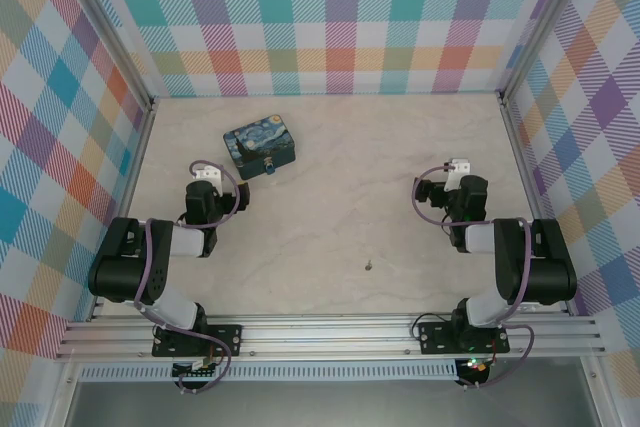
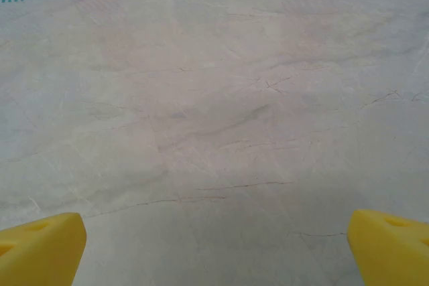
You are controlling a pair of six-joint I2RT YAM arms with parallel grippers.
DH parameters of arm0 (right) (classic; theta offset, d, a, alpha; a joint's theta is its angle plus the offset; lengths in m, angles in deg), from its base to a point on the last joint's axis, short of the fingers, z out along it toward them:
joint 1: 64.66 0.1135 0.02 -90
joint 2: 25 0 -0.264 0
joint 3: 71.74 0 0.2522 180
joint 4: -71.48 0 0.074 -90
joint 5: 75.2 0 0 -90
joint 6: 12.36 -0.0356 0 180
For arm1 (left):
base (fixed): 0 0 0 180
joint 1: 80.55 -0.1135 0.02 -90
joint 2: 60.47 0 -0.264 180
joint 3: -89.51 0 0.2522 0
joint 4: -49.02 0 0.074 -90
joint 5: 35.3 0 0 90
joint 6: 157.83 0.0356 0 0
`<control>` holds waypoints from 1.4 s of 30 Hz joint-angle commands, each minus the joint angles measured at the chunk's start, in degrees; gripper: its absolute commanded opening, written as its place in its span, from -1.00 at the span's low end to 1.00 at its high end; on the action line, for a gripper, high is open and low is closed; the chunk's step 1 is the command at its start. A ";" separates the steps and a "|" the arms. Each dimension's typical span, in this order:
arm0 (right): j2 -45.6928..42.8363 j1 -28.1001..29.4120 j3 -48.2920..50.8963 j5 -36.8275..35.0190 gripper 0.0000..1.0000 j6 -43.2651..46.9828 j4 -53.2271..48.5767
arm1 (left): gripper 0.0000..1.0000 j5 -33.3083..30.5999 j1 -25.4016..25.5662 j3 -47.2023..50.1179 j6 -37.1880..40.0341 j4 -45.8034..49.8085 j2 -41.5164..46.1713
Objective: Unlock a padlock with a key
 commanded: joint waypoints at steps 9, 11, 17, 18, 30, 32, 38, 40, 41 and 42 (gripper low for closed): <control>0.13 0.41 -0.83 -0.03 0.99 0.30 1.07 | 1.00 -0.01 -0.58 -0.84 -0.43 -0.87 0.02; 0.12 0.40 -0.83 0.02 0.99 0.32 1.07 | 1.00 -0.05 -0.65 -0.85 -0.48 -0.87 0.08; 0.12 0.46 -0.92 0.00 0.99 0.29 0.98 | 1.00 -1.27 -0.58 -0.84 -0.84 -0.79 0.10; 0.10 0.47 -0.84 0.08 0.99 0.29 0.98 | 1.00 -1.26 -0.52 -0.84 -0.86 -0.92 0.11; -14.60 0.46 -4.85 -3.78 0.99 -3.14 -19.68 | 1.00 -2.88 -0.60 -5.88 -7.49 24.67 22.54; -18.28 0.45 -7.56 -2.88 0.99 -5.73 -27.53 | 1.00 0.27 -0.53 -8.33 -11.29 29.40 24.11; -24.33 0.57 -16.76 8.46 0.99 -17.44 -48.46 | 1.00 9.83 1.44 -18.49 -13.43 41.48 20.67; -25.11 1.03 -19.27 12.04 0.99 -19.38 -53.43 | 1.00 9.68 3.61 -22.09 -11.32 44.65 18.06; -25.43 1.43 -20.15 13.20 0.99 -19.81 -55.27 | 1.00 9.65 5.02 -24.05 -10.49 45.95 16.52; -25.77 1.88 -20.67 13.70 0.99 -19.99 -56.60 | 1.00 9.38 6.00 -25.61 -10.01 46.79 15.02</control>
